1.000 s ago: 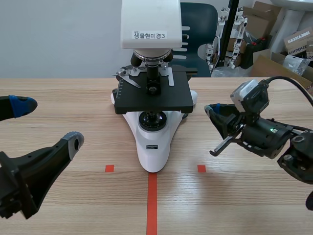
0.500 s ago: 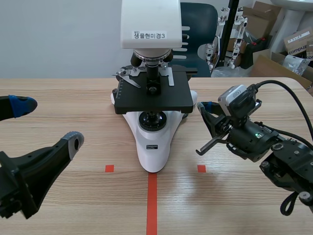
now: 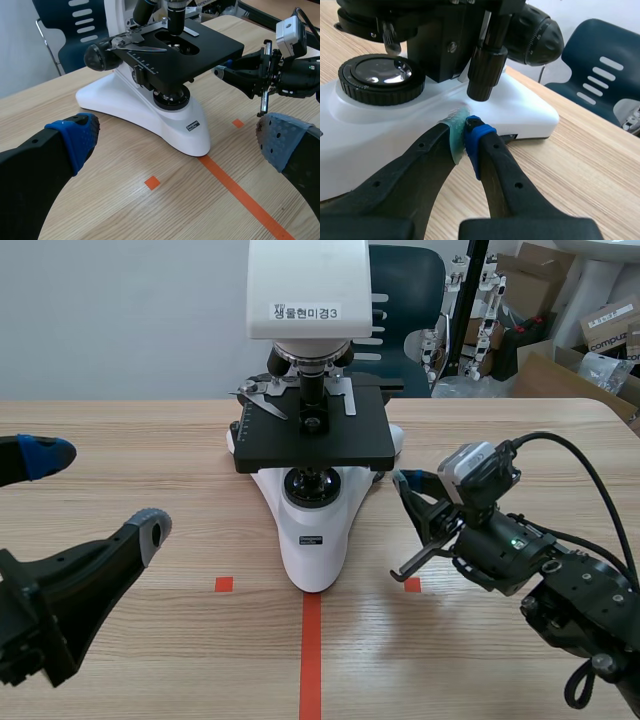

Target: Point at the stage knob

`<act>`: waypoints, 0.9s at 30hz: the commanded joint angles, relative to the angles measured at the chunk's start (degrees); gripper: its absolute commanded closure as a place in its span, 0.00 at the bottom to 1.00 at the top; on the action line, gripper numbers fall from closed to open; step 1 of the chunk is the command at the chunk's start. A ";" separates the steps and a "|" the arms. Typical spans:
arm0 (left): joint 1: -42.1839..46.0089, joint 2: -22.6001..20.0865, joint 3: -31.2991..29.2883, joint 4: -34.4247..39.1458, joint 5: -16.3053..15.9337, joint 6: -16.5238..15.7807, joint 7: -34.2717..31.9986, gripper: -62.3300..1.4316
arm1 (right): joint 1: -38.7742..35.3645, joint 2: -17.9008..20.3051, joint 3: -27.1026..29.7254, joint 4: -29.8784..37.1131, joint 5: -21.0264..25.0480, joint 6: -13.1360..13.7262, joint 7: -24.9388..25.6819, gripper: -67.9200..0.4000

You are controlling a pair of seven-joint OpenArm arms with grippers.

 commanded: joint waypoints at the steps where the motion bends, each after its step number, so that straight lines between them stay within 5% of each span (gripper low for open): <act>1: -0.04 0.59 0.37 0.35 -0.59 -0.11 -0.63 0.00 | 1.31 0.28 0.26 0.46 0.46 0.00 1.46 0.98; 27: -0.04 0.59 0.37 0.35 -0.59 -0.11 -0.63 0.00 | 1.29 0.28 0.26 -0.81 0.46 -0.04 2.78 0.98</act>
